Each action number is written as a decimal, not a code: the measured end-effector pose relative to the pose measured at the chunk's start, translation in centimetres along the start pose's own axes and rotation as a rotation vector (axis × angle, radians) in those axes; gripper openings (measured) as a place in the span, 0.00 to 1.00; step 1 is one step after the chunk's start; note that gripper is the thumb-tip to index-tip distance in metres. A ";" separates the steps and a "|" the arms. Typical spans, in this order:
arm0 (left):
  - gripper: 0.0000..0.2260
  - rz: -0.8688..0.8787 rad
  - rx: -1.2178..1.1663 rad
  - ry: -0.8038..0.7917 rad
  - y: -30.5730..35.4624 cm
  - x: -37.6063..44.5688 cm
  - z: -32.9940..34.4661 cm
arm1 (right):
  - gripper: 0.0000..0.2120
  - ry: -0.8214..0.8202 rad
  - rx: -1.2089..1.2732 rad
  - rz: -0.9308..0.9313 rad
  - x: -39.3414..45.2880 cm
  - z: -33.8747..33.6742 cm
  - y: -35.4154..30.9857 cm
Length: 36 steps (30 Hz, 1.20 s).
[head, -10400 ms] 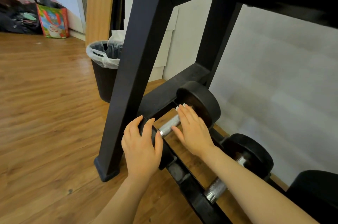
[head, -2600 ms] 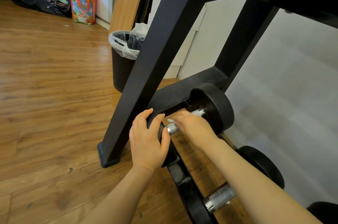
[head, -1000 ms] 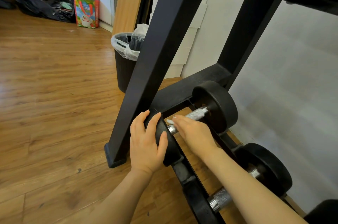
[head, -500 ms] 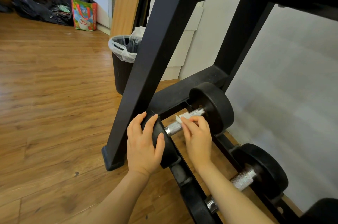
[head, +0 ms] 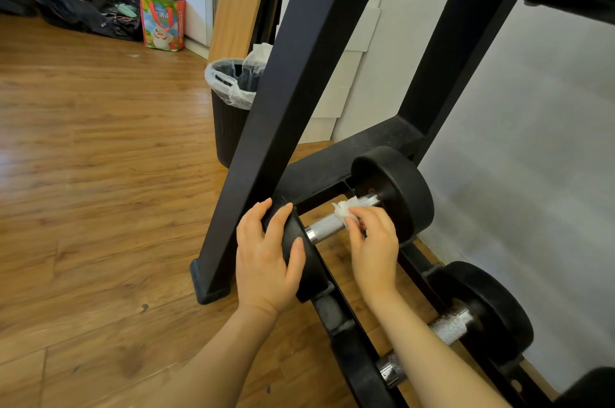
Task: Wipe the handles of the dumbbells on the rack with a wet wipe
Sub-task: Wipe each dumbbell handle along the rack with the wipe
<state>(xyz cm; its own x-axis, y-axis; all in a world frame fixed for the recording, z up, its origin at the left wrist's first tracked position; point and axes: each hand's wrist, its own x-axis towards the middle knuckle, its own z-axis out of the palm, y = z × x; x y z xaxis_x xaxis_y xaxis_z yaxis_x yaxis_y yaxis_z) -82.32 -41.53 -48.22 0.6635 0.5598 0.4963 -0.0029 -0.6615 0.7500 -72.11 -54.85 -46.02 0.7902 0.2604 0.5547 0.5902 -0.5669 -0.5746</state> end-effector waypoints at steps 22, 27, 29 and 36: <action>0.23 -0.005 0.012 0.005 -0.1 0.0 0.2 | 0.09 -0.072 0.058 0.012 -1.6 0.9 -1.0; 0.23 -0.008 0.016 0.002 -0.1 0.0 0.1 | 0.08 -0.032 0.090 0.026 -1.7 1.3 -0.7; 0.23 -0.009 0.020 0.005 0.0 0.0 0.1 | 0.09 0.025 0.094 0.065 -1.4 1.1 -0.6; 0.23 -0.012 0.013 0.010 0.1 0.0 0.1 | 0.10 0.016 0.138 0.038 -2.3 1.6 -0.9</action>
<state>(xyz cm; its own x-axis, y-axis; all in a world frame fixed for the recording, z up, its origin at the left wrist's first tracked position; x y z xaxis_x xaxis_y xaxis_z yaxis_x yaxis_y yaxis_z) -82.27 -41.67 -48.19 0.6562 0.5723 0.4918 0.0146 -0.6612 0.7500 -74.16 -53.71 -47.75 0.8101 0.2281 0.5400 0.5782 -0.4629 -0.6719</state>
